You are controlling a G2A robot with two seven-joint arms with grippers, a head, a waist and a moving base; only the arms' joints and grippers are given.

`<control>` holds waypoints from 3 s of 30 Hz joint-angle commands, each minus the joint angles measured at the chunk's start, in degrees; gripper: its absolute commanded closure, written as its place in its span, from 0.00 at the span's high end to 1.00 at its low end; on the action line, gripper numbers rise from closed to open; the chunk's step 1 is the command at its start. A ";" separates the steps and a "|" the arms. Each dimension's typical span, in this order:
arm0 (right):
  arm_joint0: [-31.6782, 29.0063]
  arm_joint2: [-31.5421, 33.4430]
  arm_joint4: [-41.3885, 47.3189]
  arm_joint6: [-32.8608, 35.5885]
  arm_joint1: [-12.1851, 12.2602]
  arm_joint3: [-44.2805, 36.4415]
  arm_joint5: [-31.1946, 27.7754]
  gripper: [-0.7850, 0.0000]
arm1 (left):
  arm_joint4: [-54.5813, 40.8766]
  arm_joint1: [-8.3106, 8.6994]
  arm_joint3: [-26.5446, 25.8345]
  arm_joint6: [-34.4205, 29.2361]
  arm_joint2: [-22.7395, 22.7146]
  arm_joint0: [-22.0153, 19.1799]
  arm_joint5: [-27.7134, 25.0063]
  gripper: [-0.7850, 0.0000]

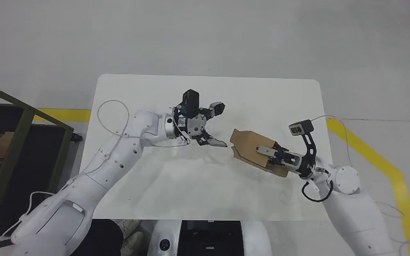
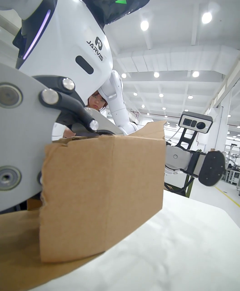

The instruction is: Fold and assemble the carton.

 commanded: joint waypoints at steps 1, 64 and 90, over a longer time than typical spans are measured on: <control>0.08 -0.07 0.30 -0.10 -0.05 0.09 0.05 0.00 | 0.50 0.49 -0.42 0.66 0.07 0.36 0.00 1.00; -2.46 0.27 -17.48 -17.28 -0.20 -4.32 6.05 0.00 | 0.92 4.28 -5.69 -1.00 -2.97 1.99 0.42 1.00; -4.25 0.05 -15.93 -14.21 -0.06 -9.37 3.98 0.00 | 2.84 2.68 -11.20 -14.41 -5.06 3.45 15.24 1.00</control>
